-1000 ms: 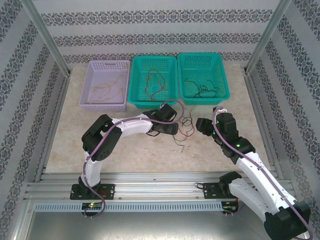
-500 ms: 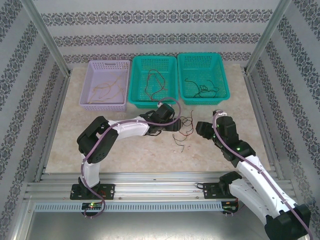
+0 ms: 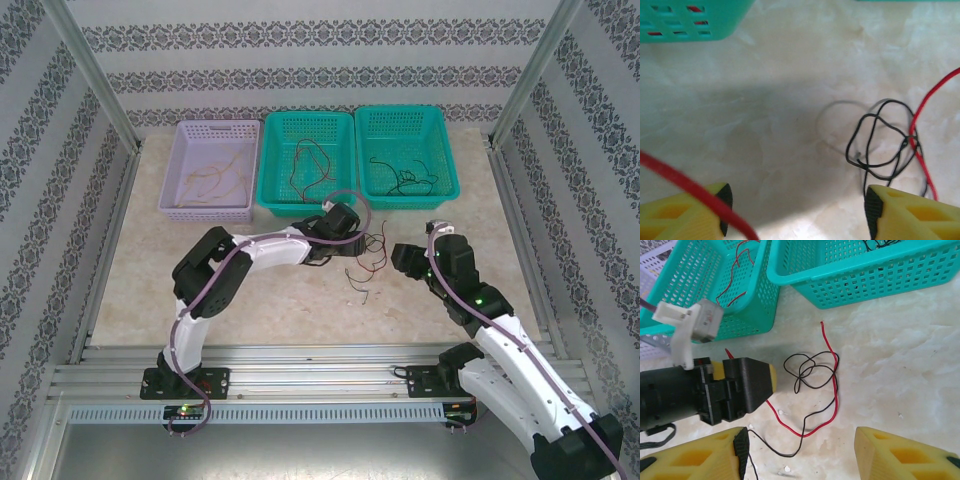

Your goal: Untangle the cables

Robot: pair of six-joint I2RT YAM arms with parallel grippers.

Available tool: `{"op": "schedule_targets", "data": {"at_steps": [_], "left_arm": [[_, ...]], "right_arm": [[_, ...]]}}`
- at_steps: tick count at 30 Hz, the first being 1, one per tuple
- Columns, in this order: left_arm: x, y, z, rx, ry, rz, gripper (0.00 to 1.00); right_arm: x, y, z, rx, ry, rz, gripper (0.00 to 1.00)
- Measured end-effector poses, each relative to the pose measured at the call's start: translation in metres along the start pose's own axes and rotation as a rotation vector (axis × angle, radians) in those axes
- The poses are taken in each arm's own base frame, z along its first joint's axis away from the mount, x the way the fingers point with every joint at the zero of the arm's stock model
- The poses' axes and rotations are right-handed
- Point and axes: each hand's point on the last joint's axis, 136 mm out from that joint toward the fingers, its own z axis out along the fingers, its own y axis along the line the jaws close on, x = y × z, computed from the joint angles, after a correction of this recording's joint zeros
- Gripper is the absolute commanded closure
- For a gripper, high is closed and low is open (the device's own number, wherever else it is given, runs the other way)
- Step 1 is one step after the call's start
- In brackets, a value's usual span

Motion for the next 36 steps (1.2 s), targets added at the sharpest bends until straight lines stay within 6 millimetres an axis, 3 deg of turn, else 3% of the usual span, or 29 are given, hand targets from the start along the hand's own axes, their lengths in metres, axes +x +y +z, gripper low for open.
{"op": "schedule_targets", "data": {"at_steps": [5, 11, 17, 22, 36], "left_arm": [[0.006, 0.005, 0.005, -0.023, 0.022, 0.005, 0.58], [-0.003, 0.000, 0.002, -0.017, 0.003, 0.007, 0.99], [-0.005, -0.002, 0.000, -0.013, -0.001, 0.014, 1.00], [-0.019, -0.010, -0.016, 0.014, -0.035, 0.006, 1.00], [-0.068, -0.037, -0.088, 0.128, -0.185, -0.072, 1.00]], "right_arm": [[0.006, 0.001, -0.001, -0.015, 0.009, 0.000, 0.42], [0.042, -0.001, 0.010, -0.039, 0.100, 0.019, 0.43], [0.090, 0.010, 0.027, -0.060, 0.258, 0.014, 0.43], [0.122, 0.030, 0.035, -0.106, 0.329, -0.018, 0.42], [0.148, 0.048, 0.057, -0.098, 0.350, -0.044, 0.47]]}}
